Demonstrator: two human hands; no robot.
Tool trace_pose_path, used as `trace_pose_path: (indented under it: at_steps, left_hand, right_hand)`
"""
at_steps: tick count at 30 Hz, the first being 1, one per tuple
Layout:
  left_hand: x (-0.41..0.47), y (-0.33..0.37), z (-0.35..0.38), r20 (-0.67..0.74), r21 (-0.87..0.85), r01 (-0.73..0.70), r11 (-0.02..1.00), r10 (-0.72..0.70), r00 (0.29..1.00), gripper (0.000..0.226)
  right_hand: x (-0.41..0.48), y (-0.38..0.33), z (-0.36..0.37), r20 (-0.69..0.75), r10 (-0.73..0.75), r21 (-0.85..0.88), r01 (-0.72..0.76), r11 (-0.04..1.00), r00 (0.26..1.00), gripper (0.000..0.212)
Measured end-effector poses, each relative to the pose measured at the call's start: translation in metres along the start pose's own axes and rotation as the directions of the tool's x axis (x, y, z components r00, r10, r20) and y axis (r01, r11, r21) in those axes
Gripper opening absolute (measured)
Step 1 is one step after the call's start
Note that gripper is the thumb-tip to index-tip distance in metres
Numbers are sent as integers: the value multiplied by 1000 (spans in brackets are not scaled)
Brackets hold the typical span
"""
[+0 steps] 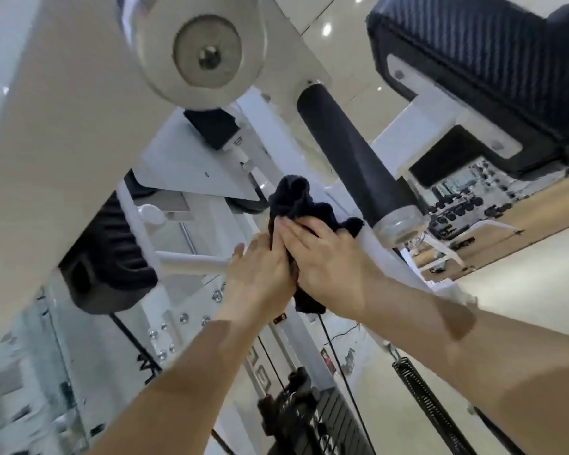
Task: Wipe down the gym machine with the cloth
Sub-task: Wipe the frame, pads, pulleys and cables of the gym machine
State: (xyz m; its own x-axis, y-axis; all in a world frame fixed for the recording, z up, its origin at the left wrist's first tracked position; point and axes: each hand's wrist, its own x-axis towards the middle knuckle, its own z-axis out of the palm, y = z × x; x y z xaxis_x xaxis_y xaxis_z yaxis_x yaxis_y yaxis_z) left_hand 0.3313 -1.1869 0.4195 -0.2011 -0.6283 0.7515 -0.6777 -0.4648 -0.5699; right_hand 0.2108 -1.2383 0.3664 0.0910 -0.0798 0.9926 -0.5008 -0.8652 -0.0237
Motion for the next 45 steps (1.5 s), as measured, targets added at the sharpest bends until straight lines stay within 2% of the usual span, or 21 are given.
trace_pose_path:
  at_steps: [2,4,8,12,15,17,18,19,20,21,22,23,24,26,27,32,34,36,39,43,45]
  left_hand:
    - [-7,5,-7,-71,-59,-15,998,10,997,58]
    - [-22,4,-4,-88,-61,-51,997,46,995,62]
    - [-62,-1,6,10,53,-158,986,157,987,51]
    - [-89,-9,-11,71,64,-44,997,40,997,44]
    - [-100,-5,-31,78,119,-65,991,55,995,30]
    - [-110,-1,-38,20,44,-22,999,21,1000,27]
    - [-114,1,-39,-34,-35,-24,999,23,999,29]
    - [-120,1,-40,-82,-118,-36,992,26,996,34]
    - [-129,-1,-42,-133,-237,-26,971,-6,991,38]
    - [-139,-3,-44,-182,-384,-11,923,-64,981,39]
    - [-149,-2,-45,-203,-520,22,854,-148,968,36]
    - [-161,0,-47,-199,-625,69,777,-244,949,32]
    - [-173,3,-48,-154,-730,126,672,-341,927,28]
    - [-194,6,-50,-23,-871,234,433,-510,860,21]
    - [-203,3,-51,10,-894,259,366,-560,829,21]
    - [-241,-28,-52,66,-841,403,361,-671,738,44]
    - [-245,-41,-48,120,-835,450,315,-695,709,42]
    - [-253,-58,-39,168,-831,482,278,-701,693,39]
    - [-259,-90,-22,153,-845,463,268,-708,690,42]
    - [-255,-127,19,179,-826,474,305,-654,735,38]
    - [-252,-140,39,161,-822,425,378,-562,811,36]
  right_hand:
    - [-11,-3,7,153,18,120,-37,992,988,66]
    - [-29,-9,10,154,17,191,-47,980,988,64]
    - [-46,-4,11,141,-84,78,74,994,986,57]
    - [-33,-1,18,124,-84,-45,90,995,989,55]
    - [-43,-15,34,191,-100,-44,110,993,977,27]
    - [-54,-25,42,331,-40,109,4,994,943,18]
    - [-60,-29,39,414,57,292,-192,937,909,19]
    - [-64,-34,33,515,126,510,-422,749,848,21]
    - [-65,-39,26,614,158,651,-609,452,774,21]
    - [-66,-43,20,692,117,694,-701,165,713,20]
    - [-69,-45,14,720,44,692,-721,11,692,21]
    - [-71,-47,9,737,-42,672,-738,-64,675,24]
    - [-73,-51,5,741,-117,658,-750,-71,661,27]
    - [-77,-60,-3,739,-149,658,-751,-54,657,34]
    - [-77,-64,-7,740,-140,660,-750,-35,658,39]
    - [-78,-98,-28,690,-276,682,-729,-60,669,47]
    - [-75,-122,-30,664,-263,724,-689,-6,700,48]
    - [-76,-151,-20,594,-262,802,-534,268,760,43]
    - [-81,-188,5,442,-347,713,-89,696,827,33]
    - [-80,-217,52,405,-416,329,295,897,814,40]
    - [-68,-229,75,502,-277,178,215,960,820,51]
